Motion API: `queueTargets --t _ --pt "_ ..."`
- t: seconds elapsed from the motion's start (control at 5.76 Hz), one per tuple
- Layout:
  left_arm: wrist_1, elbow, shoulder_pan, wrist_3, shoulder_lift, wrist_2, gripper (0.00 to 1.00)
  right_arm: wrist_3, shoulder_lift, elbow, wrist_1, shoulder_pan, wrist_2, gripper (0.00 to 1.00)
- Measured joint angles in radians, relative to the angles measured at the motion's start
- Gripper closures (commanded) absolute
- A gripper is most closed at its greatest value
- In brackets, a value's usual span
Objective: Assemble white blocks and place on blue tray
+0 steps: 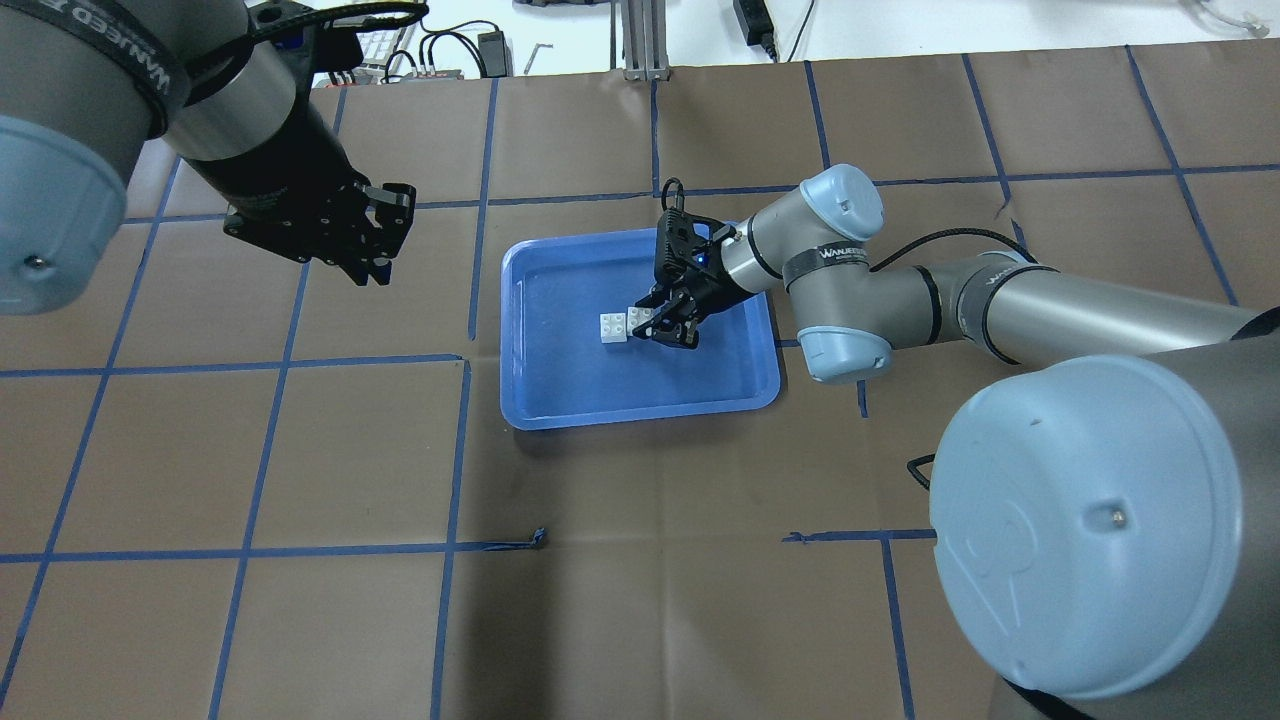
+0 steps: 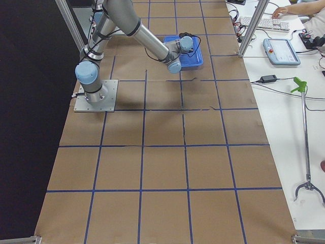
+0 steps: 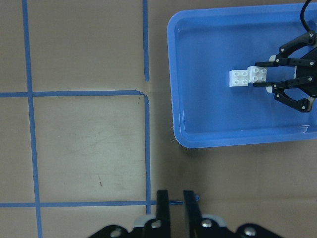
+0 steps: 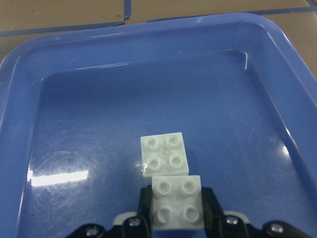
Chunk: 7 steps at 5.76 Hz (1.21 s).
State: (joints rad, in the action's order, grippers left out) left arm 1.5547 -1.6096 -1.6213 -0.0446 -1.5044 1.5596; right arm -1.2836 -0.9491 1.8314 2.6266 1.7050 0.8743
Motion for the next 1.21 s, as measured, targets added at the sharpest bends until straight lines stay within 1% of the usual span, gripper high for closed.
queueTargets --t 0.35,0.69,0.87,1.21 --pt "0.005 0.0 0.001 0.0 0.001 0.004 0.01 0.0 0.006 0.0 0.006 0.0 0.0 0.73" --pt "0.007 -0.001 0.001 -0.001 0.001 0.005 0.01 0.0 0.007 0.0 0.011 -0.001 -0.002 0.61" --pt "0.007 -0.001 0.001 -0.001 0.002 0.005 0.01 0.001 0.007 0.0 0.012 -0.001 -0.003 0.52" --pt "0.007 -0.003 0.001 -0.001 0.004 0.005 0.01 0.002 0.008 0.0 0.013 -0.001 -0.008 0.44"
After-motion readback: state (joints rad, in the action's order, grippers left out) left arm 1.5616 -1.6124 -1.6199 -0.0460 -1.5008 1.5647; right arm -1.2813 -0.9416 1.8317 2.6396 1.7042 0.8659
